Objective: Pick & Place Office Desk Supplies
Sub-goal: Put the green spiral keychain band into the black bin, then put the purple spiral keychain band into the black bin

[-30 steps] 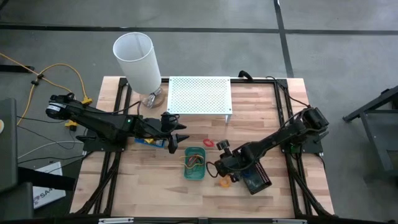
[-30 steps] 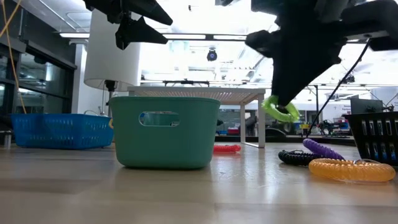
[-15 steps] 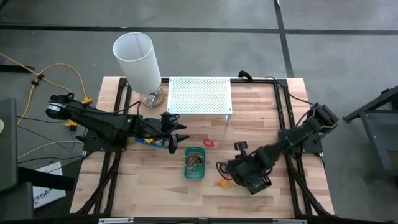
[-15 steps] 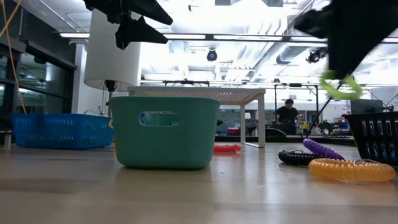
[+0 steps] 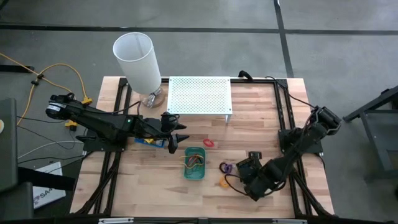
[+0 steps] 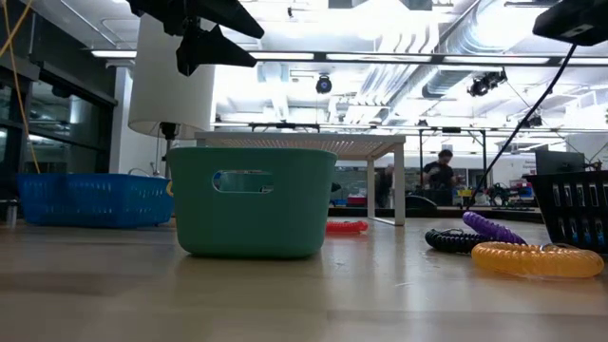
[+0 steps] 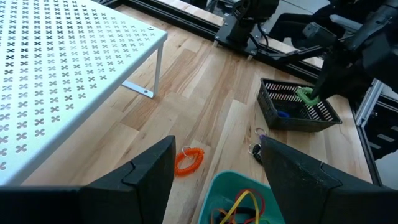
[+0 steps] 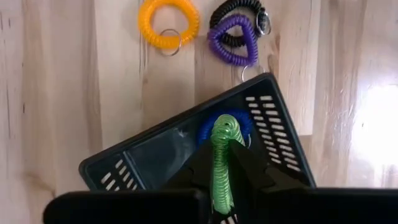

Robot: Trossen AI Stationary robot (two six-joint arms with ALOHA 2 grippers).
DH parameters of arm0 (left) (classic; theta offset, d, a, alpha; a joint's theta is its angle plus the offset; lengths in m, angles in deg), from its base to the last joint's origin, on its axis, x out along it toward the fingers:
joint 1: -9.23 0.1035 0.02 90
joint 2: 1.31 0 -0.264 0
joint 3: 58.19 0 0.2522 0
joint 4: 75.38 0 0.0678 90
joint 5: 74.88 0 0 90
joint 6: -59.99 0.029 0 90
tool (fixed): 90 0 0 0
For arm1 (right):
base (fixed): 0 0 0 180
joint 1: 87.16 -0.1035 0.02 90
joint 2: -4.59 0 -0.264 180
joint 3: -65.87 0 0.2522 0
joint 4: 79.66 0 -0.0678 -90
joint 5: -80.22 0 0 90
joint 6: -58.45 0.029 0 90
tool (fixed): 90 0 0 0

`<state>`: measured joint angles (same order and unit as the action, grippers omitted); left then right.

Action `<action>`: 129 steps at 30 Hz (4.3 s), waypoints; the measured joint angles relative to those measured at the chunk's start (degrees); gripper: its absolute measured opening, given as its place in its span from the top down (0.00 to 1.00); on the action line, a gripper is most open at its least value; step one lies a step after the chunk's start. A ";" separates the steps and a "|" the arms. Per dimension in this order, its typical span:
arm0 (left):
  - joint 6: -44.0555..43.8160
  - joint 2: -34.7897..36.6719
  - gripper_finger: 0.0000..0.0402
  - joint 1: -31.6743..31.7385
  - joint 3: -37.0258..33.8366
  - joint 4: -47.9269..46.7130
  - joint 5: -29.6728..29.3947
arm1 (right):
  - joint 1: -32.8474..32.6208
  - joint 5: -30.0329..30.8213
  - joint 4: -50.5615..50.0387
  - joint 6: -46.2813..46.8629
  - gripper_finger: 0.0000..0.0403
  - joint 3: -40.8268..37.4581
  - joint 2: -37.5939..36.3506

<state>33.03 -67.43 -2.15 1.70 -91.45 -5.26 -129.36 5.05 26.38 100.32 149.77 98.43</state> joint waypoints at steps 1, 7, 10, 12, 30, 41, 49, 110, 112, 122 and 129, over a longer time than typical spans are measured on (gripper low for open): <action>0.01 0.00 0.43 0.00 -0.01 0.00 0.00 | -0.29 0.00 -0.04 0.58 0.95 0.01 0.00; 0.01 0.00 0.43 0.00 -0.02 0.00 0.00 | -0.90 0.02 -0.35 3.05 0.95 0.01 0.00; 0.00 0.00 0.43 0.00 -0.02 -0.02 0.01 | -0.88 0.02 -1.91 6.14 0.95 -0.28 0.17; 0.00 0.00 0.43 0.00 -0.02 0.00 0.00 | -0.83 -0.32 -1.49 8.08 0.95 -1.76 0.23; 0.00 0.00 0.43 0.00 -0.02 -0.02 0.00 | -0.79 -1.07 5.82 12.38 0.82 -8.36 0.33; 0.00 0.00 0.43 0.00 0.00 -0.02 0.00 | -0.78 -1.19 5.82 12.34 0.76 -8.36 0.33; 0.00 0.00 0.43 0.00 0.00 -0.02 0.00 | 1.45 0.34 4.72 9.71 0.77 -8.34 -0.59; 0.01 0.02 0.43 0.00 0.00 0.02 0.01 | 17.91 -6.91 25.23 -28.32 0.77 -8.15 4.88; 0.00 0.02 0.43 0.00 0.00 0.02 0.00 | 17.94 -6.95 25.06 -28.20 0.77 -8.17 5.73; 0.01 0.02 0.43 0.00 0.00 0.30 0.01 | 17.99 -9.16 26.14 -27.96 0.77 -8.17 9.74; 0.01 0.02 0.43 0.00 0.00 0.26 0.02 | 18.36 -9.35 26.46 -27.96 0.77 -8.04 11.05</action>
<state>33.04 -67.41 -2.15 1.70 -91.19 -5.24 -110.99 -4.30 52.84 72.36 141.73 109.48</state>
